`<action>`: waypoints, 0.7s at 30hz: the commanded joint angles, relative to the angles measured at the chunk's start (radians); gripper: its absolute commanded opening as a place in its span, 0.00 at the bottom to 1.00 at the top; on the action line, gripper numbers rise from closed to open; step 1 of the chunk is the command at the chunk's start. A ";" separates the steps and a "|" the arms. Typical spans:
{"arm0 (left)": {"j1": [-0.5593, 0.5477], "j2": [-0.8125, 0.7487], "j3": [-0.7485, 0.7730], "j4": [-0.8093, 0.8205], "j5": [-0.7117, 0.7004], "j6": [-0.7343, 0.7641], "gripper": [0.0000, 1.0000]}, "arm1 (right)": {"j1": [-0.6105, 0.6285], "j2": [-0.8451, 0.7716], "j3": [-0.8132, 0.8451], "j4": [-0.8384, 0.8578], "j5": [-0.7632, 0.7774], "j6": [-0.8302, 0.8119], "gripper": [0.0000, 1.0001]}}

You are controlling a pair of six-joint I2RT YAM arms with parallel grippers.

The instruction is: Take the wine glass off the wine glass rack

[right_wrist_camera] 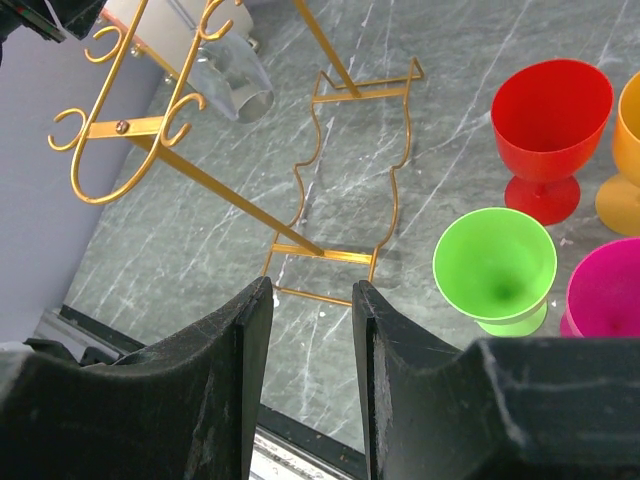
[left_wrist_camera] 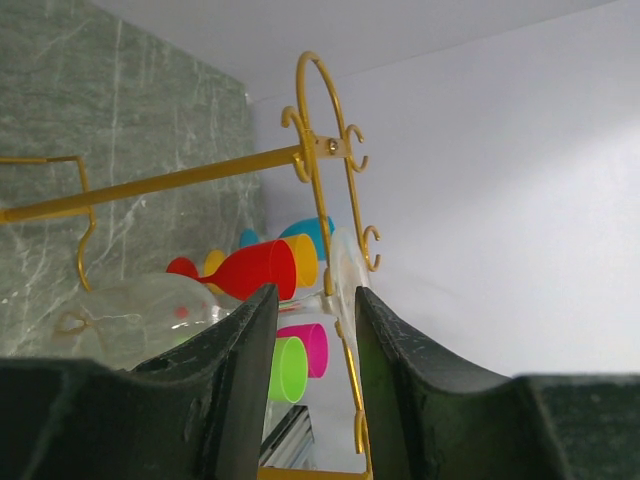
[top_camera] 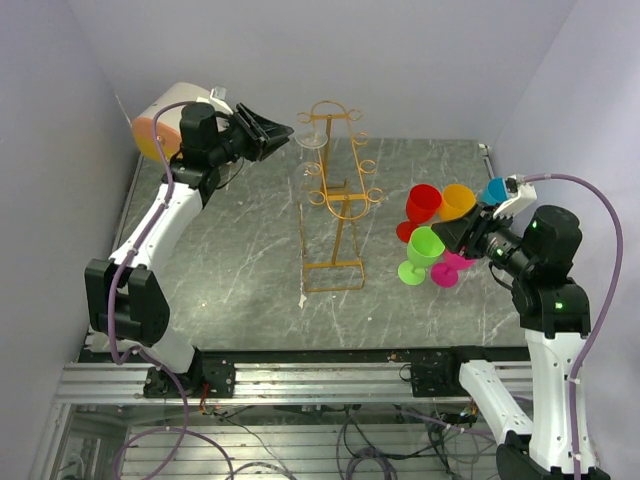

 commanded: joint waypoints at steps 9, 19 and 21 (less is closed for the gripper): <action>-0.022 0.016 -0.005 0.125 0.078 -0.062 0.47 | -0.003 -0.019 -0.010 0.032 -0.004 0.006 0.38; -0.040 0.044 0.012 0.121 0.080 -0.063 0.43 | -0.003 -0.021 -0.018 0.038 -0.005 0.009 0.37; -0.040 0.045 0.008 0.132 0.076 -0.069 0.40 | -0.003 -0.021 -0.020 0.041 -0.007 0.011 0.37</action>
